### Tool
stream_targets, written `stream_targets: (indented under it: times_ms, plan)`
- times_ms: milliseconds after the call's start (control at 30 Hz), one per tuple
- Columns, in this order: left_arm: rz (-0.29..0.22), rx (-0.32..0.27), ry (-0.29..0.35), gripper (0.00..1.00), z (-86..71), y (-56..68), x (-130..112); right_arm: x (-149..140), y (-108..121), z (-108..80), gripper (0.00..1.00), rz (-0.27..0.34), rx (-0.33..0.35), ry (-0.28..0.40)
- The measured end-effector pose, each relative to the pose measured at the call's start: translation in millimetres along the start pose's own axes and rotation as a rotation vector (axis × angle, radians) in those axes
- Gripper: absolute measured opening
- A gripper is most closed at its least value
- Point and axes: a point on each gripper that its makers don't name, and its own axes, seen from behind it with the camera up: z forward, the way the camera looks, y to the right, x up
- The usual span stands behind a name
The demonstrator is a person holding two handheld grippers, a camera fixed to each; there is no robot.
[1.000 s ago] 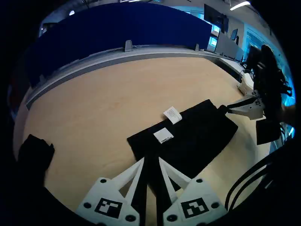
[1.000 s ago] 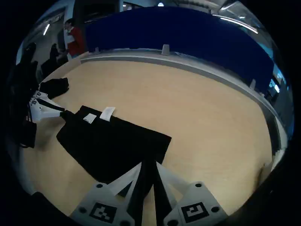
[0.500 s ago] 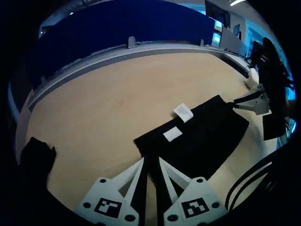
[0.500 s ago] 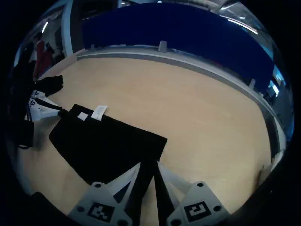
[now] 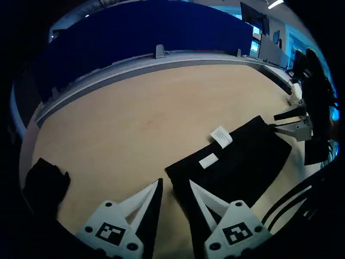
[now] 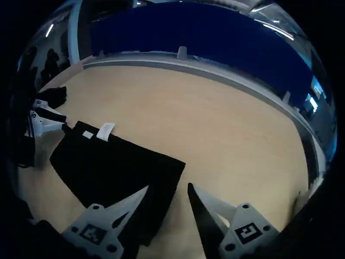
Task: Fold towel
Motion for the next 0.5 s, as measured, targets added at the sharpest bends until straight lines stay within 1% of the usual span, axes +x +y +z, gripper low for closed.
stream_targets:
  times_ms: [100,233,300,433,500]
  plan:
    - [0.001,0.009,0.001,0.38,-1.7,-3.6,0.7,3.5,3.5,-1.9,0.82,0.01,-0.01,0.009]
    - [-0.004,0.024,0.005,0.39,-5.6,-8.2,1.9,7.5,9.4,-5.8,0.97,0.028,-0.023,0.025]
    - [-0.01,0.027,0.009,0.52,-8.4,-9.6,3.1,9.3,12.2,-8.1,1.0,0.036,-0.028,0.034]
    - [-0.025,0.021,0.023,0.78,-15.4,-10.5,6.6,11.7,15.7,-14.0,1.0,0.045,-0.031,0.049]
    - [-0.035,0.016,0.027,0.9,-19.2,-11.0,7.6,12.4,16.8,-17.3,1.0,0.047,-0.032,0.056]
